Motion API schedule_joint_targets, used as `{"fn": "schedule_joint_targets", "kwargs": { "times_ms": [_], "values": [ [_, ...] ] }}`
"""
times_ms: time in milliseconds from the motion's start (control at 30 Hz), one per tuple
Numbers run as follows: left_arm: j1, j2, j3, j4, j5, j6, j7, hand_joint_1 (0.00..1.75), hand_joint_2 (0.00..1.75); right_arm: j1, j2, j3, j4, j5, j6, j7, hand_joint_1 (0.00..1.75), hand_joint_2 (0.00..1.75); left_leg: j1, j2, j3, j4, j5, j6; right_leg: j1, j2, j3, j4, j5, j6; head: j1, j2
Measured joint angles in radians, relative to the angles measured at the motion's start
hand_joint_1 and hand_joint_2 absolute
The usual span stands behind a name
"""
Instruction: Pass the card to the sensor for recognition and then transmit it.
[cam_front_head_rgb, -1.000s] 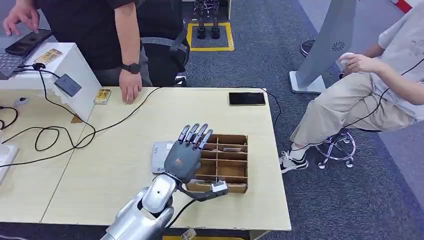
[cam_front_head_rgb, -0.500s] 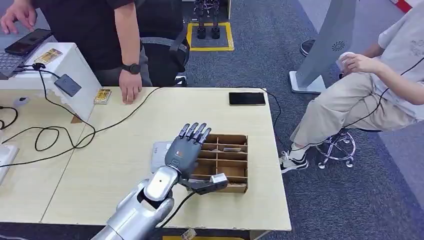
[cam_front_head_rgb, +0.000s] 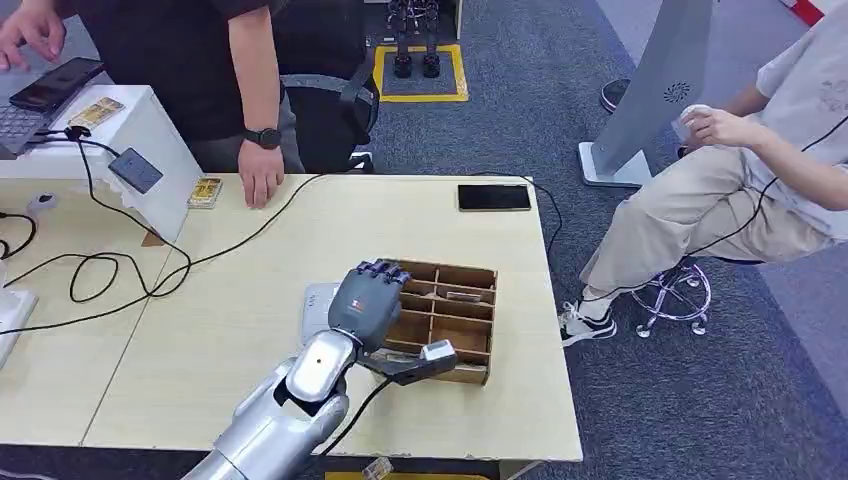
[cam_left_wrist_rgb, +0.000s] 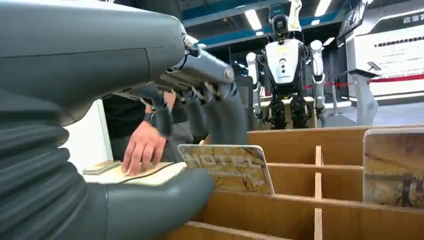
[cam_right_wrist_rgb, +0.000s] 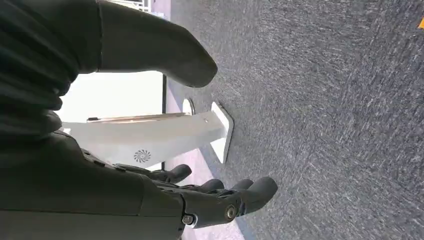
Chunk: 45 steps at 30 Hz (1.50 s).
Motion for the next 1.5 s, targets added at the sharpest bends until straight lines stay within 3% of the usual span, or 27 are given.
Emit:
{"fn": "schedule_joint_targets", "kwargs": {
  "times_ms": [600, 833, 1033, 1233, 1367, 1500],
  "values": [
    [0.0, 0.006, 0.0, -0.003, 0.021, -0.014, -0.053, 1.75, 1.75, 0.0, 0.0, -0.001, 0.0, 0.0, -0.001, 0.0, 0.0, 1.75, 0.0, 0.0, 0.0, 0.0, 0.0, 0.0, 0.0, 0.0, 0.0, 0.0, 0.0, 0.0, 0.0, 0.0],
    [0.012, 0.01, 0.0, -0.004, 0.048, 0.05, -0.061, 1.75, 1.75, 0.0, 0.0, -0.001, -0.001, 0.0, -0.002, 0.0, 0.0, 1.75, 0.0, 0.0, 0.0, 0.0, 0.0, 0.0, 0.0, 0.0, 0.0, 0.0, 0.0, 0.0, 0.0, 0.0],
    [0.018, 0.01, 0.0, -0.004, 0.06, 0.067, -0.064, 1.75, 1.75, 0.0, 0.0, -0.001, -0.001, 0.0, -0.002, 0.0, 0.0, 1.75, 0.0, 0.0, 0.0, 0.0, 0.0, 0.0, 0.0, 0.0, 0.0, 0.0, 0.0, 0.0, 0.0, 0.0],
    [0.051, -0.002, 0.025, -0.046, 0.181, 0.248, -0.118, 1.75, 1.75, 0.0, 0.0, -0.001, -0.001, 0.0, -0.014, 0.0, 0.0, 1.75, 0.0, 0.0, 0.0, 0.0, 0.0, 0.0, 0.0, 0.0, 0.0, 0.0, 0.0, 0.0, 0.0, 0.0],
    [0.059, -0.008, 0.052, -0.07, 0.236, 0.273, -0.145, 1.75, 1.75, 0.0, 0.0, -0.001, -0.001, 0.0, -0.016, 0.0, 0.0, 1.75, 0.0, 0.0, 0.0, 0.0, 0.0, 0.0, 0.0, 0.0, 0.0, 0.0, 0.0, 0.0, 0.0, 0.0],
    [0.084, -0.036, 0.107, -0.11, 0.473, 0.318, -0.236, 1.75, 1.75, 0.0, 0.0, -0.002, -0.001, 0.0, -0.023, 0.0, 0.0, 1.75, 0.0, 0.0, 0.0, 0.0, 0.0, 0.0, 0.0, 0.0, 0.0, 0.0, 0.0, 0.0, 0.0, 0.0]
  ]
}}
